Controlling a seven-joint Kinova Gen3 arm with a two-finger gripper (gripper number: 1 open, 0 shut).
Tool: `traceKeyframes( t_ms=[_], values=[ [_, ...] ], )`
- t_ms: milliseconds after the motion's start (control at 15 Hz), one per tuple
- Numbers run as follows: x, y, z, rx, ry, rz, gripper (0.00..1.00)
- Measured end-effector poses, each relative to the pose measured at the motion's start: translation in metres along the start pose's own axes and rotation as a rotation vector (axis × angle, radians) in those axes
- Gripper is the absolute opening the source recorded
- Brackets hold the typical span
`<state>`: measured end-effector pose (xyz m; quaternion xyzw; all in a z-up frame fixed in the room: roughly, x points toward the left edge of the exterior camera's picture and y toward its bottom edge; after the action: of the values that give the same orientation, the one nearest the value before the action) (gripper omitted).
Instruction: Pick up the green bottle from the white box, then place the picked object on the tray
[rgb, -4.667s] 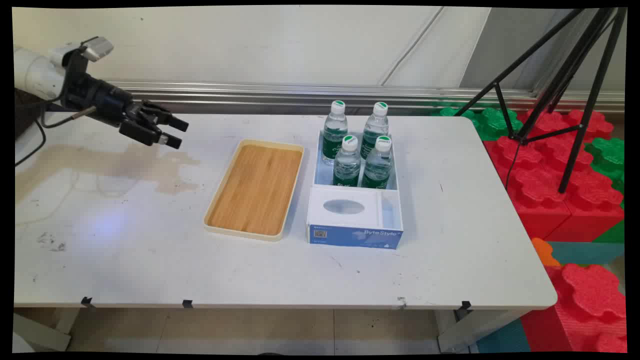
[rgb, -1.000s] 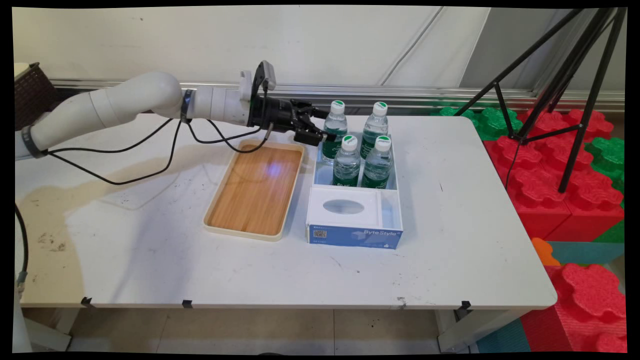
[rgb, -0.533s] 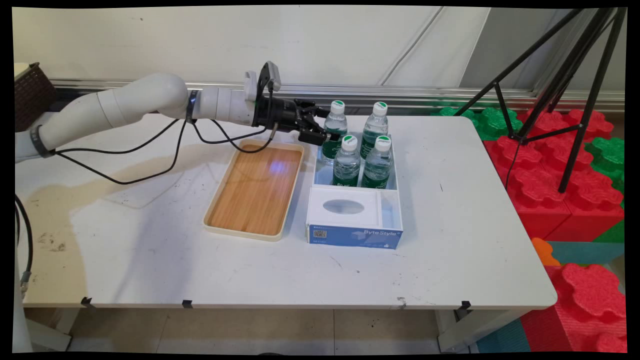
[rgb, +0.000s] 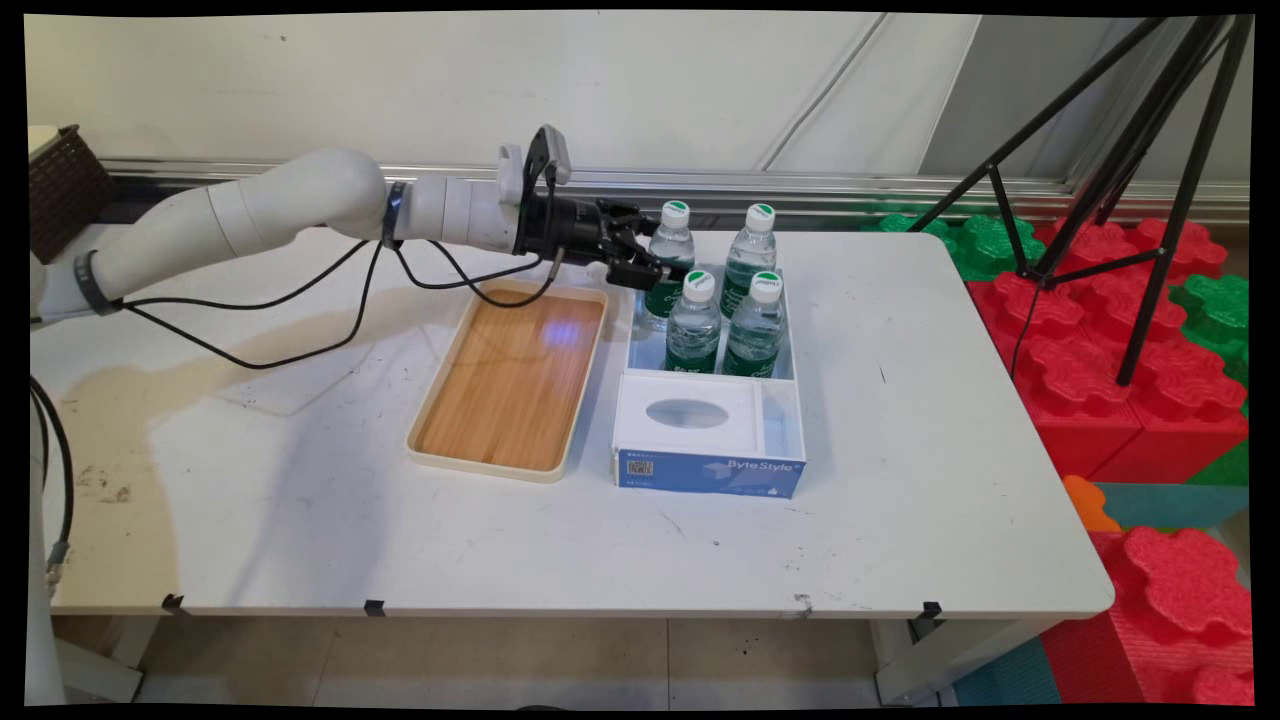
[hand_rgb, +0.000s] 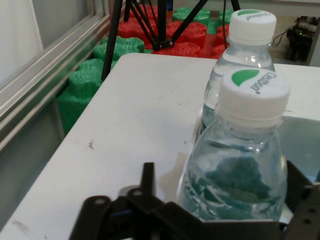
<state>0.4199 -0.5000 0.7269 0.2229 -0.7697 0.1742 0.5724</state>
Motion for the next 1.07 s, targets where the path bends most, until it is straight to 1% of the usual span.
traceKeyframes(
  t_ms=[67, 667, 1067],
  values=[
    [0.000, 0.000, 0.001, -0.001, 0.000, 0.000, 0.00],
    [0.000, 0.000, 0.002, -0.020, 0.000, -0.006, 0.00],
    [0.016, -0.005, -0.006, -0.010, 0.031, -0.016, 0.00]
  ],
)
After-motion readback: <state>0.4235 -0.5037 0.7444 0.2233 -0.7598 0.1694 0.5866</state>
